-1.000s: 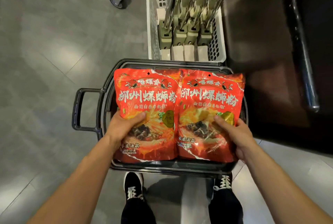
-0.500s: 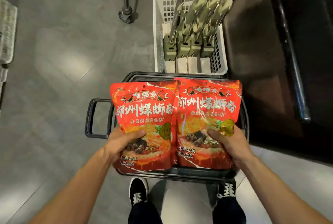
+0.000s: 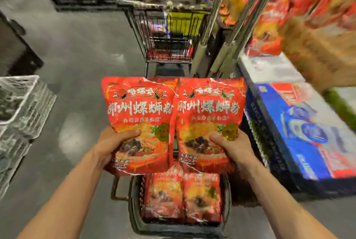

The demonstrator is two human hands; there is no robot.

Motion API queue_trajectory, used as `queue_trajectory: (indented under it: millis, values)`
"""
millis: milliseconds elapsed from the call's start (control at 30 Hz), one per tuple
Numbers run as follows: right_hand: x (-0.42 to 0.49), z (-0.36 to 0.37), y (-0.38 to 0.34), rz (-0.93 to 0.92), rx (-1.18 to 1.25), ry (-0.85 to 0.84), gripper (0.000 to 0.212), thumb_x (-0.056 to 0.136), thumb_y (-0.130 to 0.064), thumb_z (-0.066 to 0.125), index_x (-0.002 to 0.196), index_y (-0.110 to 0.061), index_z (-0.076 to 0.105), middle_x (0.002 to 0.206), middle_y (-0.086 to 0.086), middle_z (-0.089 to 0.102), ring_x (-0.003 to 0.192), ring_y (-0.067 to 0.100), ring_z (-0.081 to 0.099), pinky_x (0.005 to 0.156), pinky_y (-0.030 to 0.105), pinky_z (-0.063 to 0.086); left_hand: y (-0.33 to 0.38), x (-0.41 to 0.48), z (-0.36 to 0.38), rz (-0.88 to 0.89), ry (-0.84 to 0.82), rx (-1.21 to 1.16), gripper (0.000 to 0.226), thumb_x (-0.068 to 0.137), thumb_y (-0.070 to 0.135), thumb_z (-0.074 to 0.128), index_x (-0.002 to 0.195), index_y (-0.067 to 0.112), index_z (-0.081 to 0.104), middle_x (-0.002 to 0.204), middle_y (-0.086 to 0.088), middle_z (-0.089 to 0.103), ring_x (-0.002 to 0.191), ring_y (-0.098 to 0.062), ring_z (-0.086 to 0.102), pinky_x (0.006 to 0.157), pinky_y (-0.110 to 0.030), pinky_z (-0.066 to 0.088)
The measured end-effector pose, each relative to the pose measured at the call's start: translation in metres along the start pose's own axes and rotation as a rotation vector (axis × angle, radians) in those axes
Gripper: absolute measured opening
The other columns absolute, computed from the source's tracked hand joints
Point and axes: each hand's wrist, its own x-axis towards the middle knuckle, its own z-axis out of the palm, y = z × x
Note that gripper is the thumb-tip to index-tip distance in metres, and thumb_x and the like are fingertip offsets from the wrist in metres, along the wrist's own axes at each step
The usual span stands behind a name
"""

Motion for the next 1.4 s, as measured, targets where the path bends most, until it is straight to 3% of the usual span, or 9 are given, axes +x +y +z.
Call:
queue_trajectory:
  millis: [167,267,467,733,833,1000,1100,1200,1400]
  values:
    - [-0.076,-0.046,-0.129,-0.196,0.018,0.131,0.034,0.063,-0.013,0.091,0.091,-0.017,0.071,0.076,-0.014,0.076,0.069,0.001,0.071,0.058,0.013,0.052,0.12,-0.077,0.02,0.198,-0.129,-0.044,0.09,0.022,0.035,0.101,0.103,0.01,0.07,0.094,-0.01,0.078,0.073,-0.022,0.076,0.061,-0.03,0.058]
    - [-0.115,-0.081,-0.178,-0.25,0.056,0.263,0.035,0.069,-0.01,0.089,0.099,-0.014,0.071,0.083,-0.009,0.077,0.075,0.005,0.073,0.063,0.019,0.055,0.177,-0.119,0.04,0.265,-0.215,-0.068,0.078,0.038,0.014,0.097,0.11,0.007,0.068,0.1,-0.013,0.077,0.077,-0.025,0.076,0.064,-0.032,0.058]
    - [-0.18,-0.162,-0.235,-0.373,0.052,0.399,0.044,0.065,-0.015,0.092,0.103,-0.016,0.071,0.092,-0.008,0.078,0.087,0.012,0.073,0.073,0.027,0.054,0.25,-0.183,0.107,0.387,-0.295,-0.055,0.058,0.05,0.014,0.088,0.104,0.006,0.071,0.094,-0.011,0.078,0.08,-0.028,0.075,0.076,-0.036,0.055]
    - [-0.224,-0.32,-0.219,-0.437,0.08,0.486,0.04,0.064,-0.013,0.092,0.097,-0.015,0.071,0.076,-0.021,0.074,0.069,-0.006,0.068,0.059,0.01,0.048,0.261,-0.24,0.266,0.481,-0.381,-0.039,0.05,0.053,0.006,0.091,0.099,0.009,0.071,0.092,-0.008,0.077,0.084,-0.027,0.071,0.083,-0.036,0.053]
    - [-0.229,-0.387,-0.202,-0.42,0.083,0.516,0.033,0.069,-0.012,0.089,0.097,-0.017,0.071,0.082,-0.016,0.076,0.077,0.0,0.071,0.067,0.019,0.051,0.248,-0.253,0.336,0.466,-0.431,-0.044,0.058,0.047,0.007,0.092,0.101,0.008,0.07,0.096,-0.011,0.077,0.087,-0.029,0.072,0.085,-0.037,0.053]
    - [-0.226,-0.49,-0.184,-0.371,0.136,0.503,0.082,0.041,-0.05,0.097,0.109,-0.014,0.07,0.099,-0.003,0.077,0.091,0.012,0.073,0.079,0.03,0.054,0.23,-0.272,0.442,0.421,-0.46,-0.063,0.053,0.057,0.002,0.088,0.107,0.005,0.069,0.097,-0.014,0.077,0.082,-0.029,0.074,0.076,-0.035,0.056]
    - [-0.213,-0.539,-0.18,-0.344,0.131,0.513,0.054,0.062,-0.025,0.094,0.108,-0.014,0.069,0.097,0.0,0.077,0.085,0.012,0.074,0.074,0.028,0.058,0.224,-0.275,0.492,0.418,-0.446,-0.064,0.04,0.065,-0.001,0.084,0.101,0.009,0.07,0.094,-0.012,0.077,0.075,-0.025,0.073,0.075,-0.034,0.055]
    - [-0.192,-0.577,-0.177,-0.317,0.166,0.495,0.029,0.076,-0.001,0.08,0.099,-0.013,0.068,0.083,-0.003,0.077,0.07,0.007,0.073,0.057,0.016,0.054,0.223,-0.266,0.531,0.419,-0.452,-0.033,0.058,0.046,0.008,0.094,0.099,0.011,0.071,0.09,-0.011,0.078,0.073,-0.024,0.075,0.075,-0.035,0.055]
    - [-0.126,-0.631,-0.172,-0.268,0.153,0.461,0.041,0.07,-0.011,0.087,0.105,-0.012,0.067,0.086,-0.007,0.078,0.077,0.009,0.074,0.059,0.016,0.053,0.229,-0.213,0.605,0.439,-0.437,-0.03,0.064,0.04,0.019,0.092,0.1,0.014,0.072,0.094,-0.007,0.078,0.081,-0.023,0.074,0.086,-0.039,0.055]
